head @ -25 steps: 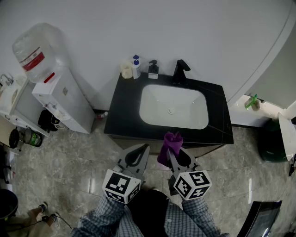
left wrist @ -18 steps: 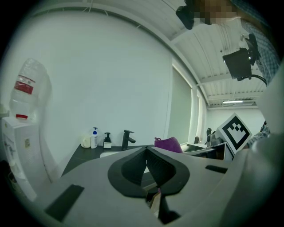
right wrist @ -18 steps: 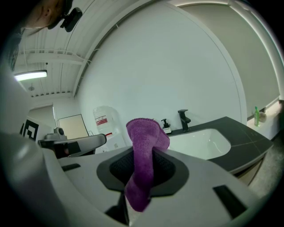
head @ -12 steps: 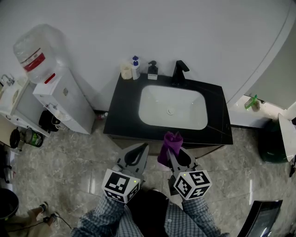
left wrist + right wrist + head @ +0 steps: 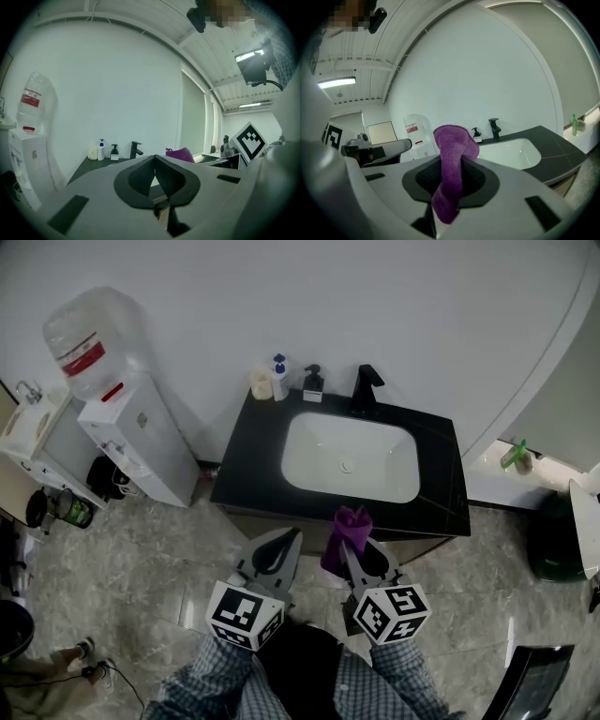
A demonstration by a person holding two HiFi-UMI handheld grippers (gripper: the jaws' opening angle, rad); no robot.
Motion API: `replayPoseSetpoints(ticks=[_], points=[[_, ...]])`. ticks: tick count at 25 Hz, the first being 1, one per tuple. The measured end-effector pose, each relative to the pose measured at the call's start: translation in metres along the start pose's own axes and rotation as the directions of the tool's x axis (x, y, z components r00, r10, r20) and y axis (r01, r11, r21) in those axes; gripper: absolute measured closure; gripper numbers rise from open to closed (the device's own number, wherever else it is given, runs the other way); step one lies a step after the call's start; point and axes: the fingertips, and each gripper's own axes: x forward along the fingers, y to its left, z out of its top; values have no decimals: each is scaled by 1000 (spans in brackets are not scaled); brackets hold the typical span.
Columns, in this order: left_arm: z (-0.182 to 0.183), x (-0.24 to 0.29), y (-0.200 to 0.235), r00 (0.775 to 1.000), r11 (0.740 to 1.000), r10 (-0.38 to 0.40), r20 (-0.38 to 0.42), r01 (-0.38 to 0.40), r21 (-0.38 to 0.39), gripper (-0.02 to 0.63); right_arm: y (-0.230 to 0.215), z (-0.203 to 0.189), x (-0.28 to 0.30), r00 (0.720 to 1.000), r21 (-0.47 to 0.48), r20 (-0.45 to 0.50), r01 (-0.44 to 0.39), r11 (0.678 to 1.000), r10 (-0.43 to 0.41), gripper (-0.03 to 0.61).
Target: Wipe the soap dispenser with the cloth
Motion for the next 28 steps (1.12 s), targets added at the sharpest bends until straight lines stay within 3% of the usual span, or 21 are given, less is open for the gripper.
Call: replayPoseSetpoints(ticks=[16, 28], points=[[-9, 36, 9, 1000, 1000, 4, 3, -4, -14, 603, -31, 7, 16, 1000, 3, 10, 12, 1000, -12, 489], [5, 132, 102, 999, 999, -25, -25, 24, -37, 603, -72, 47, 132, 999, 3, -17, 52, 999, -52, 489]])
